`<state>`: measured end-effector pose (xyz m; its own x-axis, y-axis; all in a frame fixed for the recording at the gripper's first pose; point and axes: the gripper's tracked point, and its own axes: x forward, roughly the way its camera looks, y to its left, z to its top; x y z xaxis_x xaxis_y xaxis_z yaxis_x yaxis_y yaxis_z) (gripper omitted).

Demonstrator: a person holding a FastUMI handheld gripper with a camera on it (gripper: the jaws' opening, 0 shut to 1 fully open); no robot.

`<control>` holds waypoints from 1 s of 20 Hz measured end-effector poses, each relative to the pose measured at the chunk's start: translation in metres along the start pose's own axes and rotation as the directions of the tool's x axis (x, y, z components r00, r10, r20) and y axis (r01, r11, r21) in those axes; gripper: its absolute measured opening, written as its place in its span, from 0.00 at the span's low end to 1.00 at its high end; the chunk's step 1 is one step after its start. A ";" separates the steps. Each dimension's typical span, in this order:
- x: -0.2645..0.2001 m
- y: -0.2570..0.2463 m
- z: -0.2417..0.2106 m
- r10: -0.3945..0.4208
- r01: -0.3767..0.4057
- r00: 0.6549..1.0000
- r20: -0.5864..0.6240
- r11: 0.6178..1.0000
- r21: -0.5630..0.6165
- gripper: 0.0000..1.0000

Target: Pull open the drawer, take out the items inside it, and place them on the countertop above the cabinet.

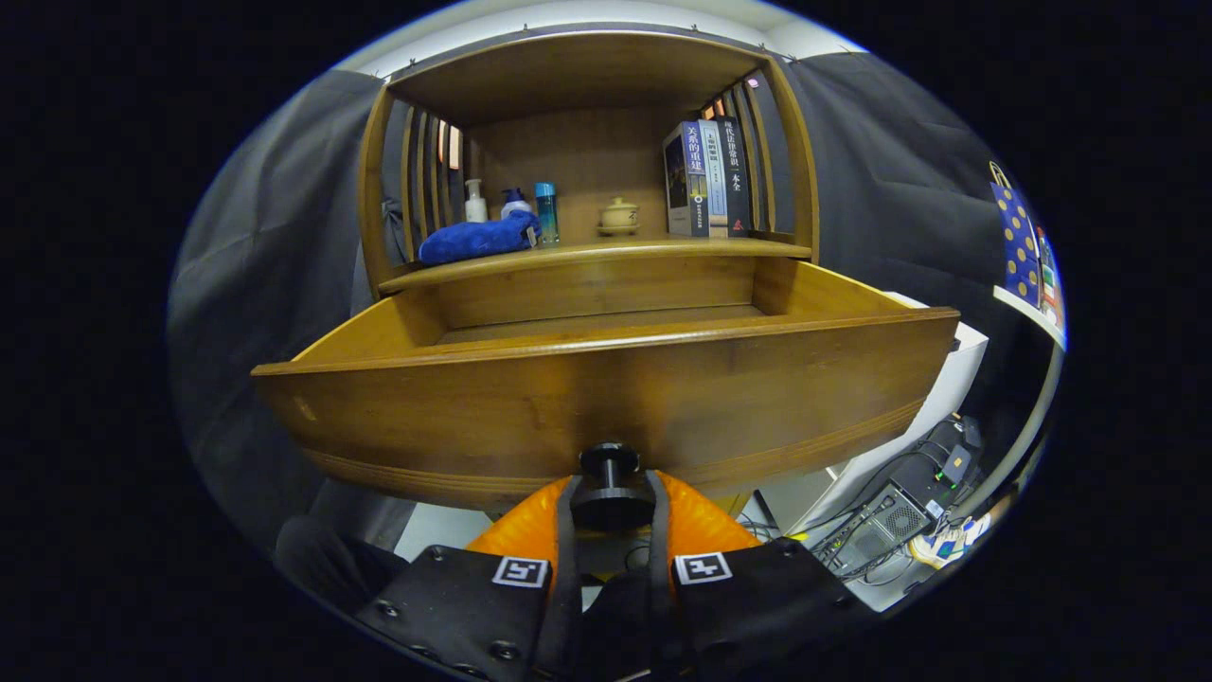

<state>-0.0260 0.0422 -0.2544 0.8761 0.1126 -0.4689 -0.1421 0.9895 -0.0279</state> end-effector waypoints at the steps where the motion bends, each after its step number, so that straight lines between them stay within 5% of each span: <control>1: -0.001 0.000 0.000 -0.003 0.003 1.000 0.005 1.000 0.009 0.35; 11: 0.009 -0.007 0.006 -0.013 0.012 0.999 0.036 1.000 0.017 0.36; 13: 0.009 -0.010 0.004 -0.013 0.013 1.000 0.005 1.000 0.008 0.45; 18: -0.022 -0.010 0.018 -0.011 0.010 1.000 0.002 0.989 0.151 1.00; 20: -0.035 -0.014 0.042 -0.024 0.017 0.999 0.035 0.984 0.177 0.99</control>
<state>-0.0351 0.0279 -0.2003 0.8948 0.0923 -0.4369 -0.0432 0.9917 0.1210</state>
